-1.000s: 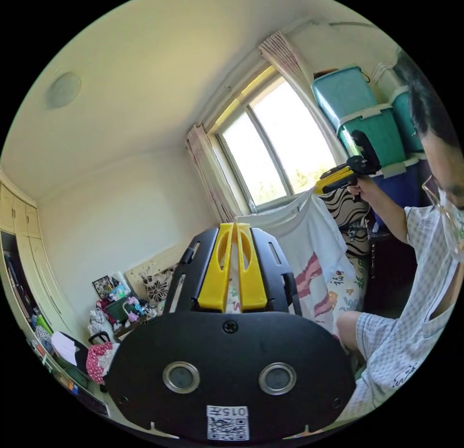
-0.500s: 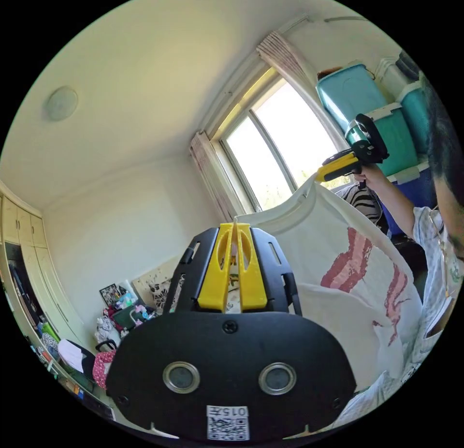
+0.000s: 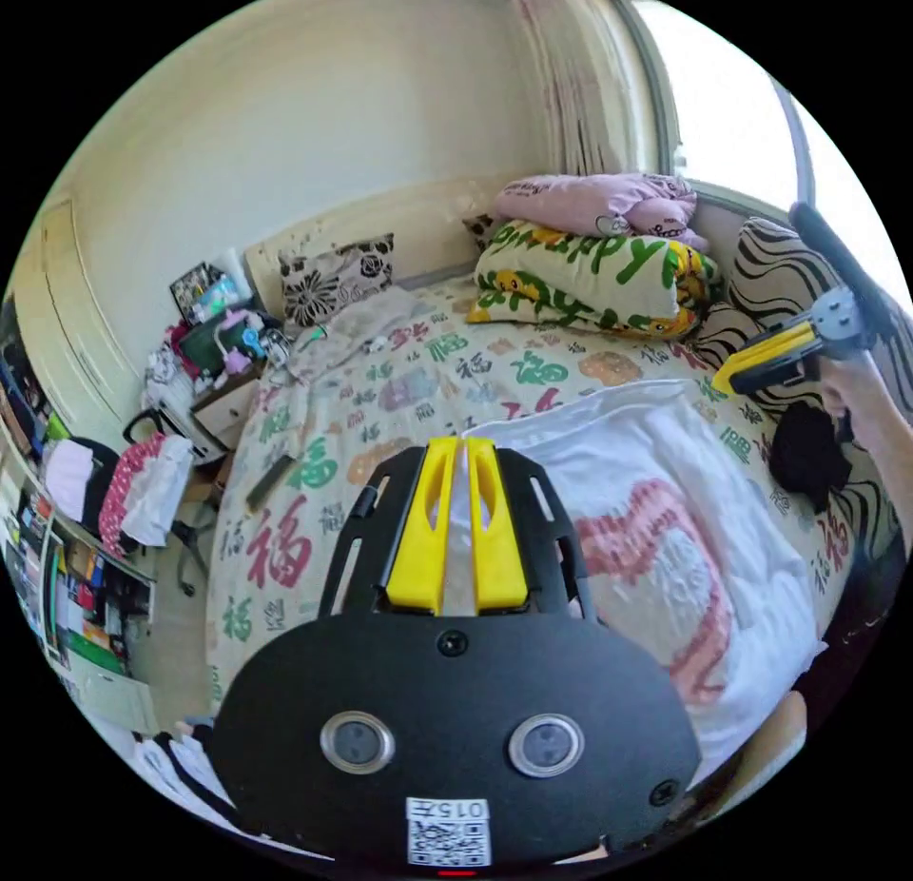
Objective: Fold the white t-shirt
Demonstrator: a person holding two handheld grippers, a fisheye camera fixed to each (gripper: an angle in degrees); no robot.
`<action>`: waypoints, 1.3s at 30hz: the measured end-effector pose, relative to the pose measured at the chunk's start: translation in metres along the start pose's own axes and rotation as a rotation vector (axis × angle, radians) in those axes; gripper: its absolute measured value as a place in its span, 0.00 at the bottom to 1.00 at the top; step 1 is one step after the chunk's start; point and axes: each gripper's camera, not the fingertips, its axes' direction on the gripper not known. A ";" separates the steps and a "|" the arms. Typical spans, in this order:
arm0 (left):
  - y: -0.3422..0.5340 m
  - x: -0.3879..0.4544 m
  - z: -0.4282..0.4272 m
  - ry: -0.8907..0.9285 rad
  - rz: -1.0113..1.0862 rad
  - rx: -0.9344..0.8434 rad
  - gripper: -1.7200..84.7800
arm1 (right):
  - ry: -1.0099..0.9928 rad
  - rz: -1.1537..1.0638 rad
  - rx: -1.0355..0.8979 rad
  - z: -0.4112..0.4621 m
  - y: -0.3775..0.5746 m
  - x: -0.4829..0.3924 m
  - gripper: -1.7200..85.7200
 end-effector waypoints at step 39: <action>0.332 -0.167 0.348 0.403 -0.590 -0.868 0.02 | -0.639 0.808 -0.480 0.072 0.392 0.466 0.02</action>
